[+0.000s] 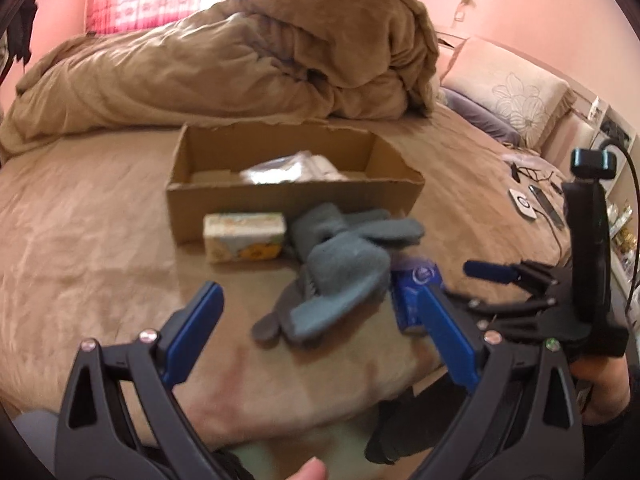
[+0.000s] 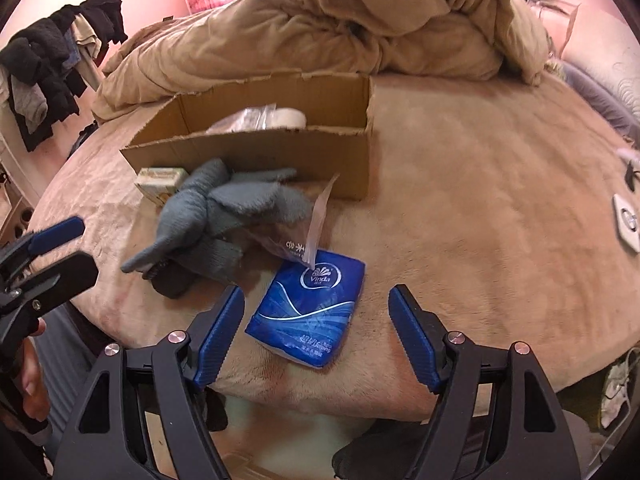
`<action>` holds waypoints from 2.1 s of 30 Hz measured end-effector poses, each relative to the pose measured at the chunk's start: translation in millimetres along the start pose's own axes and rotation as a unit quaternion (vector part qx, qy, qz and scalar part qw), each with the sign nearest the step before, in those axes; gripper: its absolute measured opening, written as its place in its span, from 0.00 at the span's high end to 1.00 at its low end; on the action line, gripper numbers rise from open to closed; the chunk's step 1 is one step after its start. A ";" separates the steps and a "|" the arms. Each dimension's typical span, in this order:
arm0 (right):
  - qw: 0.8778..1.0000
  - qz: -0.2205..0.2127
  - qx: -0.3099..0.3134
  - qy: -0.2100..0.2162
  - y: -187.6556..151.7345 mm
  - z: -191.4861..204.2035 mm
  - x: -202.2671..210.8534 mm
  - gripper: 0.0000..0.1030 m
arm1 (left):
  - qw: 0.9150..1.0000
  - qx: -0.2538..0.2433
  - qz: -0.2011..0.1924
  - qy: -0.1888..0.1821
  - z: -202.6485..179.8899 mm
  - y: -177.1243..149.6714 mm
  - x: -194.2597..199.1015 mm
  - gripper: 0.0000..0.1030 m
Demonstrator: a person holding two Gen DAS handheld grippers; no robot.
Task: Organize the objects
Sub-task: 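Grasp the grey gloves with the left gripper while the right gripper grasps the blue tissue pack, then lift the gloves and tissue pack into the box while both grippers open to release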
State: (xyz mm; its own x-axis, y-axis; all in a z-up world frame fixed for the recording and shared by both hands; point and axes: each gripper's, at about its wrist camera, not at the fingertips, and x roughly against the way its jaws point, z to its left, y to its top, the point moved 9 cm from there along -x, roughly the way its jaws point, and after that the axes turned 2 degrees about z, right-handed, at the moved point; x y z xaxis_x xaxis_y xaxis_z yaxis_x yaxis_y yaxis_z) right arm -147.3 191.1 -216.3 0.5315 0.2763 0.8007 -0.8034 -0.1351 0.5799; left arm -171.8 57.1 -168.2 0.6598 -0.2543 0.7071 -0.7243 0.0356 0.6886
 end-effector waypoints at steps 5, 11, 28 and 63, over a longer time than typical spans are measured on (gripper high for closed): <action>1.000 0.013 -0.003 0.016 -5.3 -0.2 -17.8 0.25 | 1.000 -0.004 0.008 0.003 -3.7 13.2 -27.7 0.05; 1.000 0.029 0.011 0.003 -15.7 2.1 -35.9 0.25 | 0.999 0.007 0.031 0.002 3.0 12.8 -65.2 0.09; 1.000 0.010 0.007 0.005 -13.8 -6.0 -21.7 0.54 | 0.996 0.036 0.034 -0.072 -8.4 3.0 -51.3 0.59; 0.988 -0.152 0.010 0.020 82.3 7.7 143.0 0.58 | 0.992 0.036 -0.107 -0.052 30.2 91.1 115.7 0.59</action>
State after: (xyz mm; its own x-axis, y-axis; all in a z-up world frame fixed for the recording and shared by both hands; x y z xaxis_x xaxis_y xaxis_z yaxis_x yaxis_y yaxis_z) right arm -135.3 212.2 -52.9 0.7366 0.3448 0.5819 -0.6019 -0.0581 0.7964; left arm -167.4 1.8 -28.5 0.7782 -0.3472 0.5233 -0.5850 -0.0977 0.8051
